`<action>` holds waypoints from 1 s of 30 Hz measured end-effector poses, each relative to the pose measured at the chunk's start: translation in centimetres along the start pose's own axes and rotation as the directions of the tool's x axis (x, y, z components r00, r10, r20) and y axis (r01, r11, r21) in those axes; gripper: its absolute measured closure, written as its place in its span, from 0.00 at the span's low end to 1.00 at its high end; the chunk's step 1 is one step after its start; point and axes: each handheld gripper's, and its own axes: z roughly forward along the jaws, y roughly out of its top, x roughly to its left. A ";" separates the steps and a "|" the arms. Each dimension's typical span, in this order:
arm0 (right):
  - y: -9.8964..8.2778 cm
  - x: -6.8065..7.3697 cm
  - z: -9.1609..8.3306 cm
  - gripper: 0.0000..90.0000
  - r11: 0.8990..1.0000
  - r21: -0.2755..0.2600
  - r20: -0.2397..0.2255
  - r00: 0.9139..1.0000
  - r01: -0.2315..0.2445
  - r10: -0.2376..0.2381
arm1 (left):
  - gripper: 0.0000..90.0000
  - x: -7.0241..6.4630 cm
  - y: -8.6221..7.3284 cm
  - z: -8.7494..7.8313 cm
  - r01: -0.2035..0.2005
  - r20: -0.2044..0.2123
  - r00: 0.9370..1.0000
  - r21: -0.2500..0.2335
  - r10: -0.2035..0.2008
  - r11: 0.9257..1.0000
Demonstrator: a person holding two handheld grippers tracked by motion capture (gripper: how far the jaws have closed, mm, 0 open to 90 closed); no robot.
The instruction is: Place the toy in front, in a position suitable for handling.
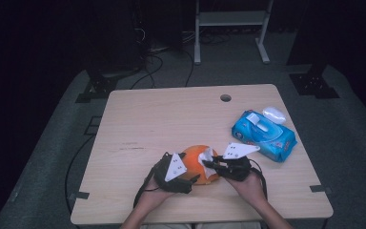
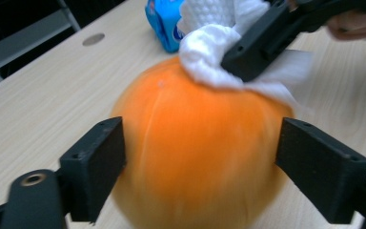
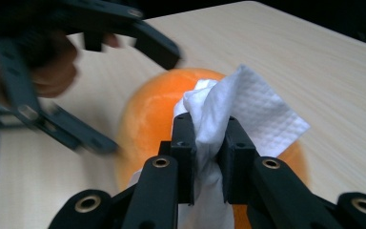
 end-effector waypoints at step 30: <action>0.7 0.1 -0.3 0.86 1.000 -0.014 0.003 1.000 0.000 0.000 | 0.11 2.5 0.7 -1.0 0.207 0.127 0.969 0.065 -0.214 0.976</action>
